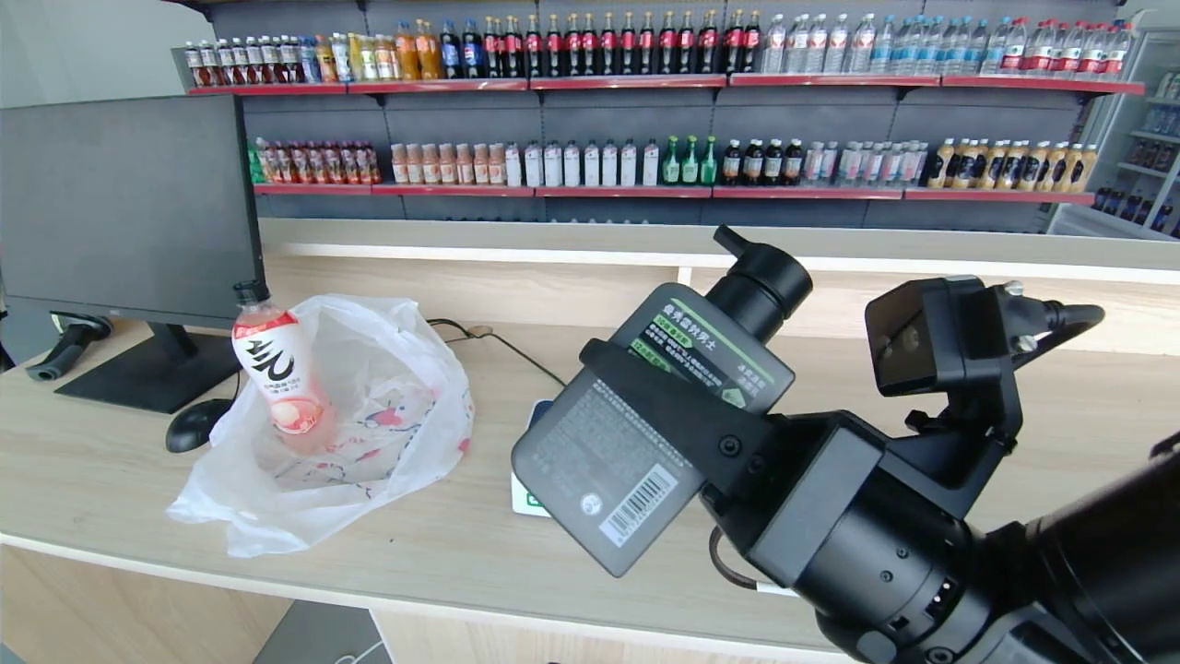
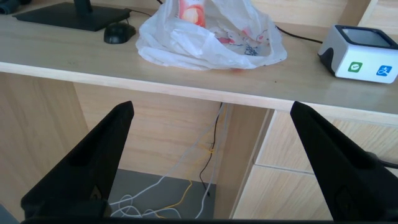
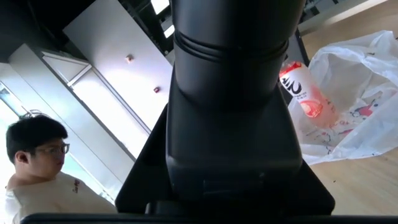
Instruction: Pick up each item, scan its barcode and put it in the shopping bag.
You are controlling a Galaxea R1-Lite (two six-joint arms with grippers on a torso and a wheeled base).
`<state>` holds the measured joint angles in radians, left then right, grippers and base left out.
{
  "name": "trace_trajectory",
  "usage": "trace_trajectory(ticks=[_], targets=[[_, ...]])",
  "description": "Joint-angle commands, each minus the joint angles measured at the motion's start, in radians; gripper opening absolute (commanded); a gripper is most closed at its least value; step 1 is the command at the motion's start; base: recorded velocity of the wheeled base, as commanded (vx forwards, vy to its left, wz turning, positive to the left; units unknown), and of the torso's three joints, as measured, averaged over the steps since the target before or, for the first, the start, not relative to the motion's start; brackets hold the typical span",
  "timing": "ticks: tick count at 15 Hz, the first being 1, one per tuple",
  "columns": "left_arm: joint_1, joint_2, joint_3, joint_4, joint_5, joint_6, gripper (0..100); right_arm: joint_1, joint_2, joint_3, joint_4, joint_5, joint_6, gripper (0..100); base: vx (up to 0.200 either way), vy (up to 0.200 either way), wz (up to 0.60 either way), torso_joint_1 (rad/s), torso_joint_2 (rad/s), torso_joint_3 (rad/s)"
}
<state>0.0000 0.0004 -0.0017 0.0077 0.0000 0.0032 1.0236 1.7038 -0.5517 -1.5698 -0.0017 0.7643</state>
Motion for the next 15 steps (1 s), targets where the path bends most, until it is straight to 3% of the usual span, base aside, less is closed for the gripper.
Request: trace_trajectory(ticks=[1,15], targets=[[0.000,0.000,0.000,0.000,0.000,0.000,100,0.001,-0.033,0.021,-0.001,0.000,-0.003,0,0.000,0.000,0.00,0.000,0.00,0.000],[0.000,0.000,0.000,0.000,0.000,0.000,100,0.003,-0.061,0.039,-0.001,-0.004,-0.019,0,0.000,0.000,0.00,0.000,0.00,0.000]])
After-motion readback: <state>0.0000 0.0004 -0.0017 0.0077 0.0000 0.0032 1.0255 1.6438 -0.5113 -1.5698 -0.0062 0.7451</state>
